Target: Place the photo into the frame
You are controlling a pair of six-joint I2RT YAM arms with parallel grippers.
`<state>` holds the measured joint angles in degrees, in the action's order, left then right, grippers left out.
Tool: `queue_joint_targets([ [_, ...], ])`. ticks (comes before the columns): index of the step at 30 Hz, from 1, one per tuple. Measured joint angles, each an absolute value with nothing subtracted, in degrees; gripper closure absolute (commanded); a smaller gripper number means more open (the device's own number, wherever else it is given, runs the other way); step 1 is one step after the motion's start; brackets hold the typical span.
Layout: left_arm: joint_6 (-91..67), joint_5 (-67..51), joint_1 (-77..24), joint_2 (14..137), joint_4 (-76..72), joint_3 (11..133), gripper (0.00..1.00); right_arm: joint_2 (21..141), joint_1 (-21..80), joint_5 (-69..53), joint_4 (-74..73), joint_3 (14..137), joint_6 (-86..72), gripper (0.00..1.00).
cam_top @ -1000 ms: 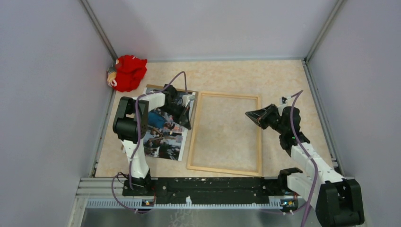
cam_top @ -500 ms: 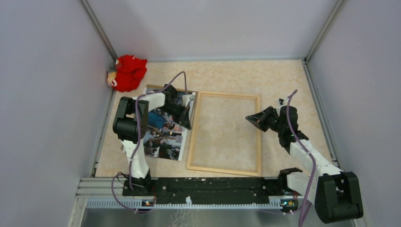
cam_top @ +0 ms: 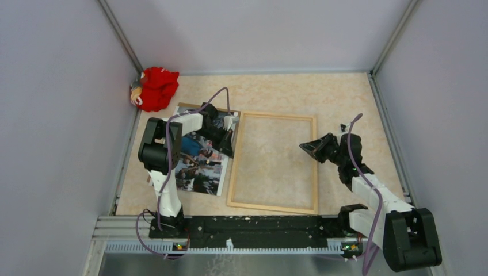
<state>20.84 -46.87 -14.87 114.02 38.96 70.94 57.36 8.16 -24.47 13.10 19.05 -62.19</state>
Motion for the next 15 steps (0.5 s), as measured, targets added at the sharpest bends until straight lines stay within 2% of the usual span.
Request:
queue_joint_targets([
  [15,20.8,-46.9,-14.9,114.0,38.9,70.9,1.0,56.8,8.1,-22.9,15.4,17.2,-63.1,1.0],
])
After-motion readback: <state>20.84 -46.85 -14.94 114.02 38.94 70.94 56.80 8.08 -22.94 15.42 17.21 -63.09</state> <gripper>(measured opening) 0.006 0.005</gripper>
